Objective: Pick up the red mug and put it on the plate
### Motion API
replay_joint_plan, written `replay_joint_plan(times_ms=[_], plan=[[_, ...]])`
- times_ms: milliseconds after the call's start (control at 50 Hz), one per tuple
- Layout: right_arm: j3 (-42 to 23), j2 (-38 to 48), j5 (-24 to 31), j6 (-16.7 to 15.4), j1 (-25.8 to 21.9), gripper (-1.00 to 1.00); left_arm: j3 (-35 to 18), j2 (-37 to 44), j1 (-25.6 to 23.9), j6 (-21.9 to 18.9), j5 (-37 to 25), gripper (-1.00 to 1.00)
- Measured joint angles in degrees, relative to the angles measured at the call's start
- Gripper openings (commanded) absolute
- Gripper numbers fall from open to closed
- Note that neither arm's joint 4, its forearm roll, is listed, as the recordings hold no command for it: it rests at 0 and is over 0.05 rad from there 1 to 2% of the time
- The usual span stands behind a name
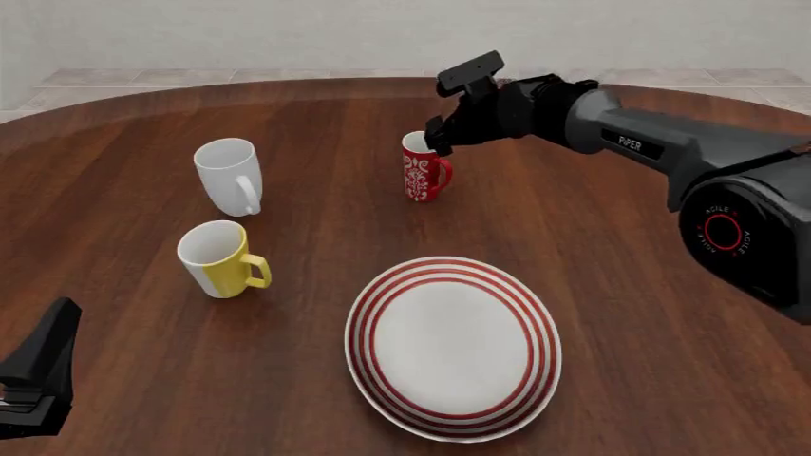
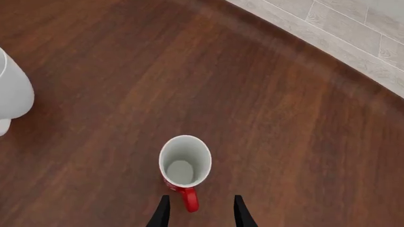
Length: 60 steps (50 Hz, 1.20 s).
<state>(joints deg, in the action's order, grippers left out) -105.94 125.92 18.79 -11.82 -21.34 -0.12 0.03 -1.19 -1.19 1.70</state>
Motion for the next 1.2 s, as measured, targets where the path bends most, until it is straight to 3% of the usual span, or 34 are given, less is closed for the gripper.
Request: replay_joint_plan(times_ms=[1200], plan=[[-2.27, 5.46, 0.88, -0.37, -0.95, 1.0, 0.04, 0.0, 0.08, 0.26, 0.03, 1.0]])
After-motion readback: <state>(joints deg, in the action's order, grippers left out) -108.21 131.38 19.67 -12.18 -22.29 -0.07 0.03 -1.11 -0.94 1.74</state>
